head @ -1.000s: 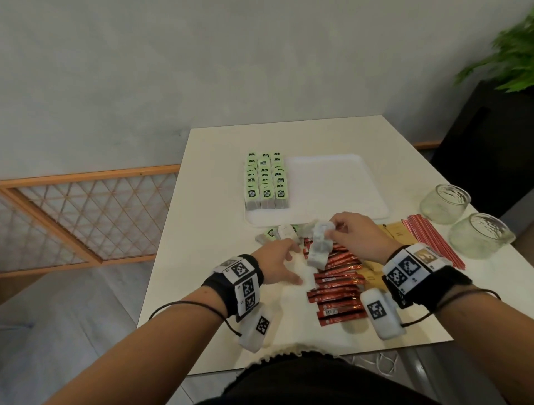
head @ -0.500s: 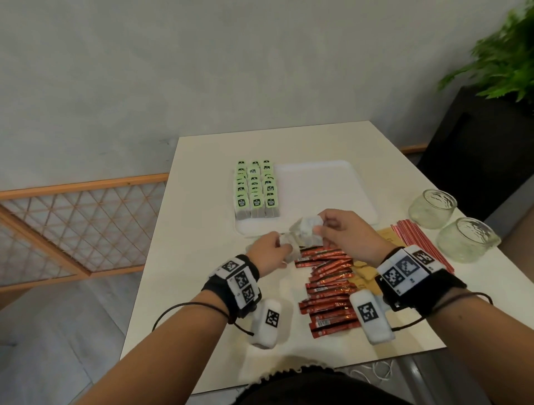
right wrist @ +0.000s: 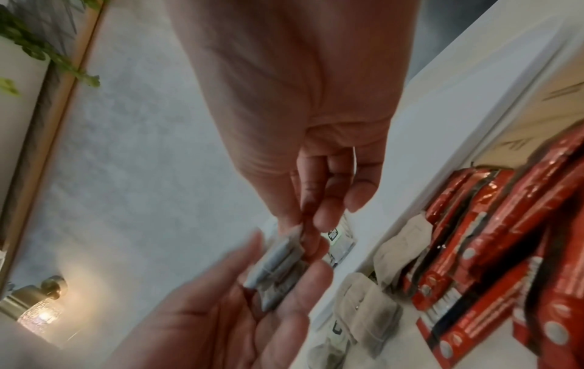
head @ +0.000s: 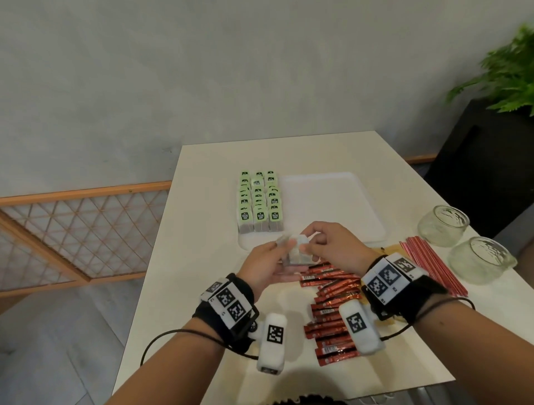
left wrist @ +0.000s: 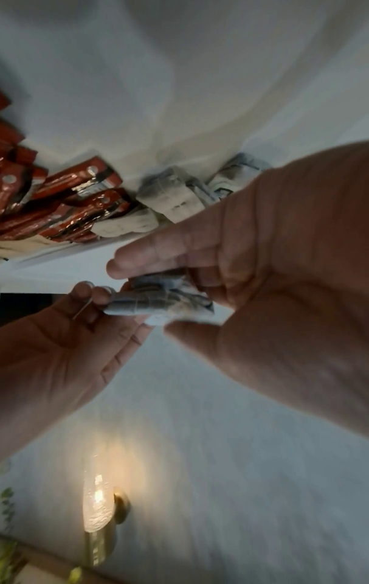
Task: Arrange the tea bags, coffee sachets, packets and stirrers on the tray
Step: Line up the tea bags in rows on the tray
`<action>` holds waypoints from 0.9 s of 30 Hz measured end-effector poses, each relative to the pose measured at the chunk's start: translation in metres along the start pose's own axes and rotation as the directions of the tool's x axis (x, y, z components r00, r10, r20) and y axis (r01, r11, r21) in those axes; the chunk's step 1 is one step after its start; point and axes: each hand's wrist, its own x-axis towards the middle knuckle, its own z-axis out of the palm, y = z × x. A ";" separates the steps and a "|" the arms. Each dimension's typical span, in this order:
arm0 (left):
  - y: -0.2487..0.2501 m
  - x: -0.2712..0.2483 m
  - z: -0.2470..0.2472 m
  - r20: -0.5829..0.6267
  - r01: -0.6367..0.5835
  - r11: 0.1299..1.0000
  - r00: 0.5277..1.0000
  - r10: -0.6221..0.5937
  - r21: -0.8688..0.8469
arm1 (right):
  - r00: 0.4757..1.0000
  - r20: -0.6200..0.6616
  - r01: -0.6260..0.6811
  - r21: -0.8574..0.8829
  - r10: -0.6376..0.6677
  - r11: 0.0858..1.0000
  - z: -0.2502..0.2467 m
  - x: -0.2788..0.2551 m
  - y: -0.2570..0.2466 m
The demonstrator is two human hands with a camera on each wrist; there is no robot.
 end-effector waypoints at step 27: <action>0.016 0.038 -0.028 -0.205 -0.196 0.734 0.885 0.419 0.651 | 0.986 -0.167 0.039 0.106 -0.021 0.994 0.022 0.048 -0.004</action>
